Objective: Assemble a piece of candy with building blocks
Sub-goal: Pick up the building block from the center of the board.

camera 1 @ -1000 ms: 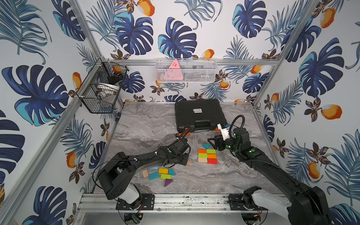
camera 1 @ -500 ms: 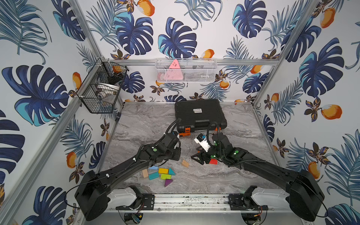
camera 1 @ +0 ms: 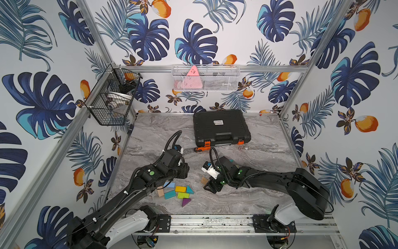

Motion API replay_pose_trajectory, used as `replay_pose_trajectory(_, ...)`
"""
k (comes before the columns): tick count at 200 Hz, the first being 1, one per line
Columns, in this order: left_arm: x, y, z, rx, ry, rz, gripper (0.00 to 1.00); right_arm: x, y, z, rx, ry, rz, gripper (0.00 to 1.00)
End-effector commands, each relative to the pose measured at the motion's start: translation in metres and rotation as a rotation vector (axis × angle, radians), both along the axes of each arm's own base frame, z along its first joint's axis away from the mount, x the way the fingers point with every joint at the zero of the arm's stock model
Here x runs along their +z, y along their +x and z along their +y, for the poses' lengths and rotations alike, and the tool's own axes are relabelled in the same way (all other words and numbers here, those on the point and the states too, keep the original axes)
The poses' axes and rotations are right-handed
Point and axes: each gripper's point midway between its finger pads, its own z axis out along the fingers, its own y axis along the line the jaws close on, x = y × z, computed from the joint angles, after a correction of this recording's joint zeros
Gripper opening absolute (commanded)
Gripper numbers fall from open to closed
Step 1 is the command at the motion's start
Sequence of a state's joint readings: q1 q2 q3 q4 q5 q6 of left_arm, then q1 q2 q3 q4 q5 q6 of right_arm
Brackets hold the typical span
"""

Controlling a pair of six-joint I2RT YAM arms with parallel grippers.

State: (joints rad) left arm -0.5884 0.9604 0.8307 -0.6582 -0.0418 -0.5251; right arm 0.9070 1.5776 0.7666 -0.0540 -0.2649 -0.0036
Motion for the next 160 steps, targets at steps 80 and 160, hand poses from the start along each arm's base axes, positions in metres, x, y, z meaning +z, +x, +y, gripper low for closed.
replay_pose_trajectory(80,0.000,-0.003,0.005,0.008,0.013,0.002,0.54,-0.023,0.012,0.025,-0.030,0.002,-0.022,0.41)
replay_pose_trajectory(160,0.004,-0.004,0.006,0.008,0.006,-0.011,0.54,-0.005,0.020,0.031,-0.081,0.083,-0.056,0.21)
